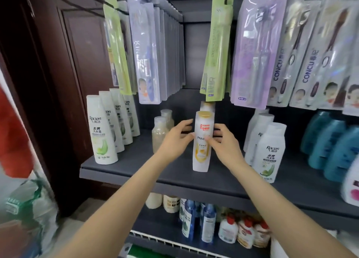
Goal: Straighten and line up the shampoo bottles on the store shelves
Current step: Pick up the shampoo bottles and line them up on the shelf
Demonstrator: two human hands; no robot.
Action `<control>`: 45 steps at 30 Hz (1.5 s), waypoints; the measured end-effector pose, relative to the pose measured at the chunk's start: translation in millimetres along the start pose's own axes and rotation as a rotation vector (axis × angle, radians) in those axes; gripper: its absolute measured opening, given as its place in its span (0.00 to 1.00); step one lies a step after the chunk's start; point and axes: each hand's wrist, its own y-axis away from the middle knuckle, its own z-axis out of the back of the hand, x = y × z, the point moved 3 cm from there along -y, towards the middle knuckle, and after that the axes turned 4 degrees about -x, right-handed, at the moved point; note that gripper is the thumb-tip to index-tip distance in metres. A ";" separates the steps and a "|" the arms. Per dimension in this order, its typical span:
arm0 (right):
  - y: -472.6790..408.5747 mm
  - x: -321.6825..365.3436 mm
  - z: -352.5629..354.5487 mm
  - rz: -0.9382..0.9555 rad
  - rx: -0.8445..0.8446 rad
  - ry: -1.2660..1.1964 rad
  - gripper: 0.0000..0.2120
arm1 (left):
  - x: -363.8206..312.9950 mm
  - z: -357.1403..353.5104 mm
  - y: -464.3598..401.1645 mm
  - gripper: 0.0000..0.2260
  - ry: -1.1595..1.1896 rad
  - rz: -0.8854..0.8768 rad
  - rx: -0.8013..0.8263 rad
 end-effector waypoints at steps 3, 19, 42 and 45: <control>-6.2 -5.4 0.9 0.010 0.016 -0.022 0.18 | 4.2 -5.7 -1.0 0.18 0.027 -0.021 0.028; -7.9 -8.1 -5.7 0.000 -0.009 -0.028 0.20 | 17.3 -1.8 -18.1 0.11 0.072 -0.090 0.032; -2.4 -6.2 -8.2 0.009 -0.117 0.037 0.19 | 16.8 -9.8 -20.1 0.18 0.024 -0.109 0.024; -2.2 -7.2 -7.9 0.009 -0.117 0.053 0.21 | 16.5 -11.5 -20.0 0.17 0.003 -0.113 0.016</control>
